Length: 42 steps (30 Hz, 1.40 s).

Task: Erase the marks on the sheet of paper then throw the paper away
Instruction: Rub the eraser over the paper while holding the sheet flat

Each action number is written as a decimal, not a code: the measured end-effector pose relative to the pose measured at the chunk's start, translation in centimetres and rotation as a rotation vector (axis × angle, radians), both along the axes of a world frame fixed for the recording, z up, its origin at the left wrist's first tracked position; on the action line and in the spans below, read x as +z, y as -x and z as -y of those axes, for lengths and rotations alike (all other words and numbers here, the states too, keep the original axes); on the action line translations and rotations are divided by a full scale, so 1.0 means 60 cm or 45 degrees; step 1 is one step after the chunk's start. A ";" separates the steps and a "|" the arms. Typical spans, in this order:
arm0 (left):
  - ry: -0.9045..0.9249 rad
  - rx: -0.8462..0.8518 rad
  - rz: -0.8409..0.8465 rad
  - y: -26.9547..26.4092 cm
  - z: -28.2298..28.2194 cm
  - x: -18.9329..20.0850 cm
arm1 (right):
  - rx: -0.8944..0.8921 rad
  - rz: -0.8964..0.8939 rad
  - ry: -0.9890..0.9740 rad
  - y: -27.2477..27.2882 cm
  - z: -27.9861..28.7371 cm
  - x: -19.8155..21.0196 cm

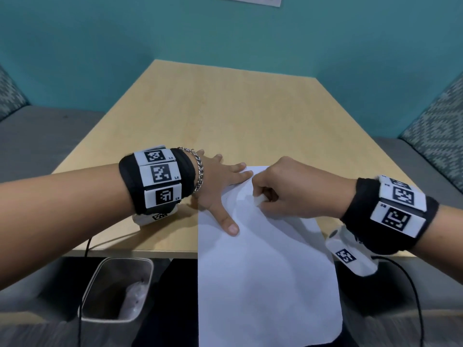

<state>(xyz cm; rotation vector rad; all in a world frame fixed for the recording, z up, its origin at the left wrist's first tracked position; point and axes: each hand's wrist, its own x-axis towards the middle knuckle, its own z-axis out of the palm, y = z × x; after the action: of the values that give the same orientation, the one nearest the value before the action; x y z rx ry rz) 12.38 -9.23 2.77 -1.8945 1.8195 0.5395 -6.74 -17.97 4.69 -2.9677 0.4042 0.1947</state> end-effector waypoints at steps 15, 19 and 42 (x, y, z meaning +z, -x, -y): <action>-0.015 -0.007 0.011 -0.001 0.004 -0.003 | -0.048 -0.085 0.209 -0.002 -0.015 0.006; -0.015 -0.010 0.022 -0.001 0.002 -0.002 | 0.014 -0.073 0.203 -0.007 -0.034 0.003; -0.029 0.009 0.026 0.003 0.000 0.005 | -0.004 0.003 0.026 -0.017 -0.035 0.006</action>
<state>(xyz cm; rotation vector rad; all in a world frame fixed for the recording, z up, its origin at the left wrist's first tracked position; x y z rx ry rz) 12.17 -9.22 3.06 -1.8851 1.7872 0.5388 -5.72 -15.88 5.06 -2.9868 0.4131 0.1878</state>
